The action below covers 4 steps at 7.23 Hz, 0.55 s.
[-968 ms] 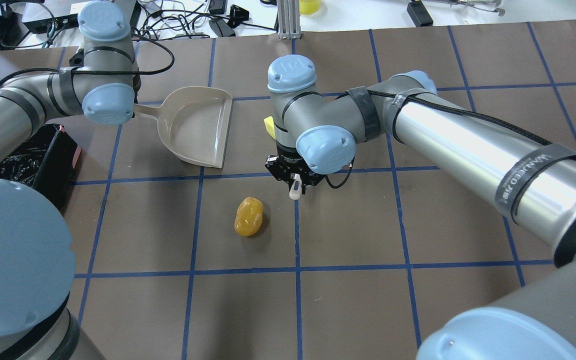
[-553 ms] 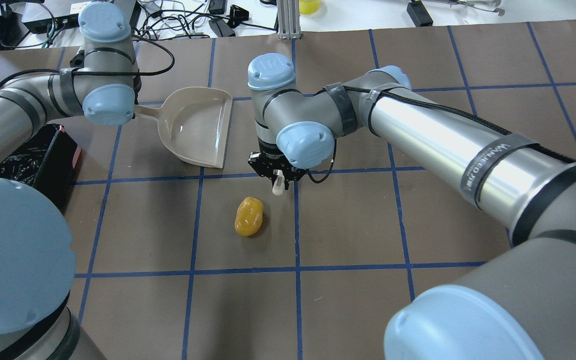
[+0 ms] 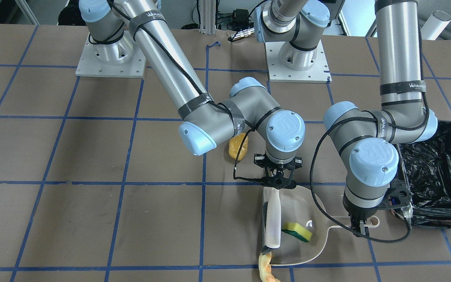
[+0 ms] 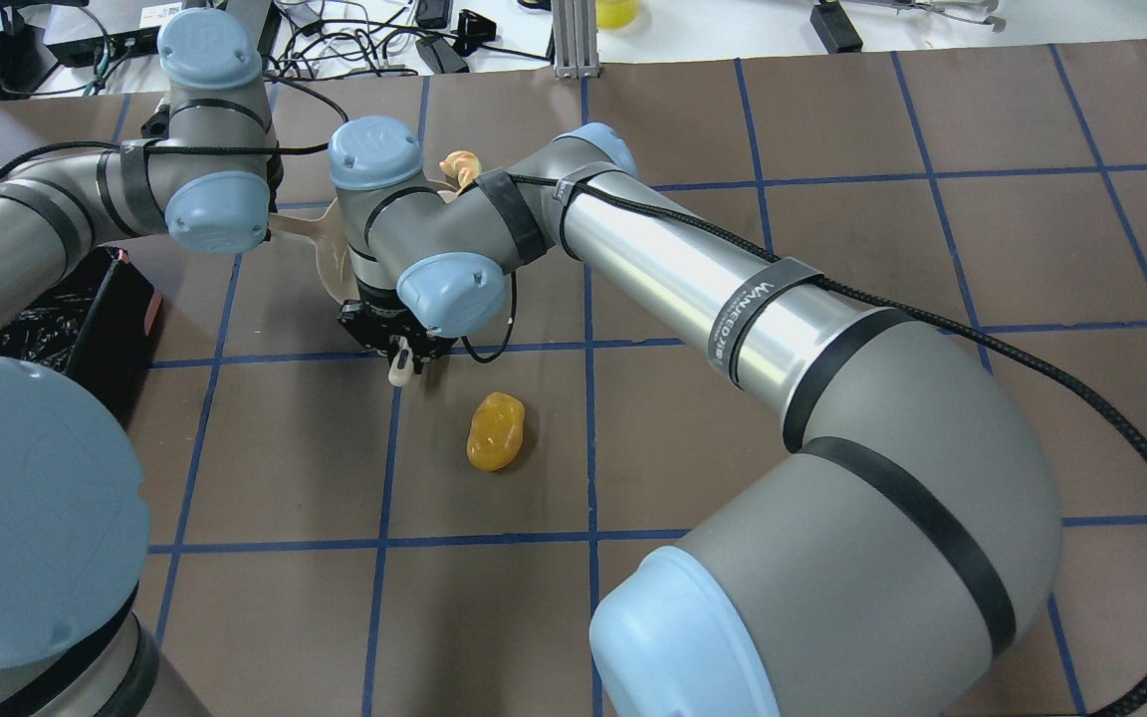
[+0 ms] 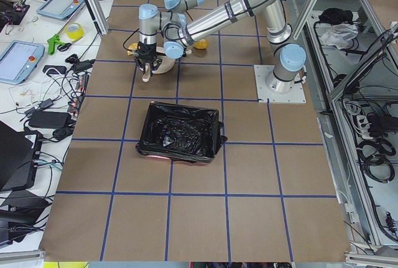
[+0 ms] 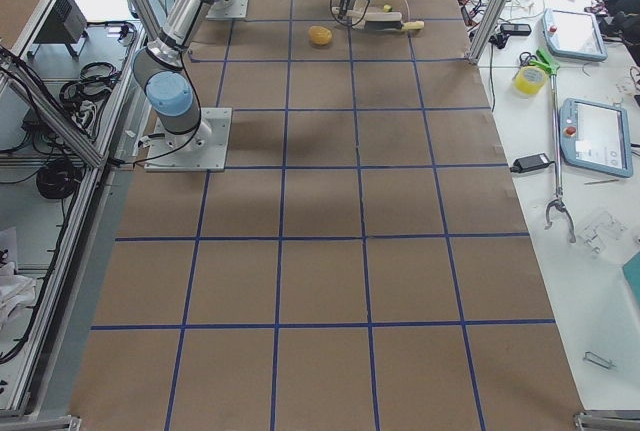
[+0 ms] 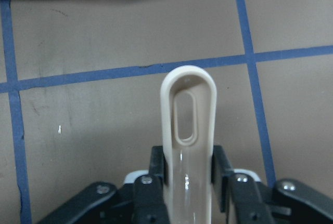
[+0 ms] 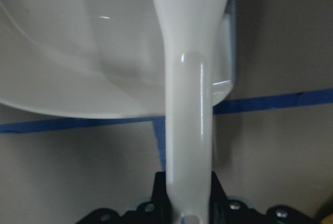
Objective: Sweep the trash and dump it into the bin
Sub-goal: 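Sweep the sponge and pastry into the dustpan with the right gripper's brush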
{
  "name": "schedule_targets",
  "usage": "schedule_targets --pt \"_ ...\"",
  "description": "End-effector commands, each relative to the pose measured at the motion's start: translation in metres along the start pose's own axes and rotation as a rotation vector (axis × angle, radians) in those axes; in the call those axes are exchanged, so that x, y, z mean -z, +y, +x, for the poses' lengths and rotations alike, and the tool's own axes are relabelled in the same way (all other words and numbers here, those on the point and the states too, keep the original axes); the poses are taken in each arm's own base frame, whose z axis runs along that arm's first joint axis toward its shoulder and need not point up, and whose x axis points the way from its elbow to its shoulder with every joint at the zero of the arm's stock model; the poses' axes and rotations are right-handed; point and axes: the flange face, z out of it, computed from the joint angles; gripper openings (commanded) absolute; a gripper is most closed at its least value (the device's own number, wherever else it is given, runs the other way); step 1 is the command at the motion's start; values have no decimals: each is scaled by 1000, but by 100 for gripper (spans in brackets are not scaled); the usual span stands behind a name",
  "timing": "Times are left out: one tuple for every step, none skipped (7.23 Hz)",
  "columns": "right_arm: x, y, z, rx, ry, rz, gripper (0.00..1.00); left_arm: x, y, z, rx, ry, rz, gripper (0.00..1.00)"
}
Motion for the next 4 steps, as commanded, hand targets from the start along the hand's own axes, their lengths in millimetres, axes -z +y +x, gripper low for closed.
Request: schedule_targets --pt "-2 12 -25 -47 -30 -3 9 0 0 0 -2 0 0 0" --pt "-2 16 -27 -64 -23 -9 9 1 0 0 -4 1 0 0" --pt "12 23 -22 -69 6 -26 9 1 0 0 -8 1 0 0" --pt "37 24 -10 -63 37 -38 9 1 0 0 -8 1 0 0"
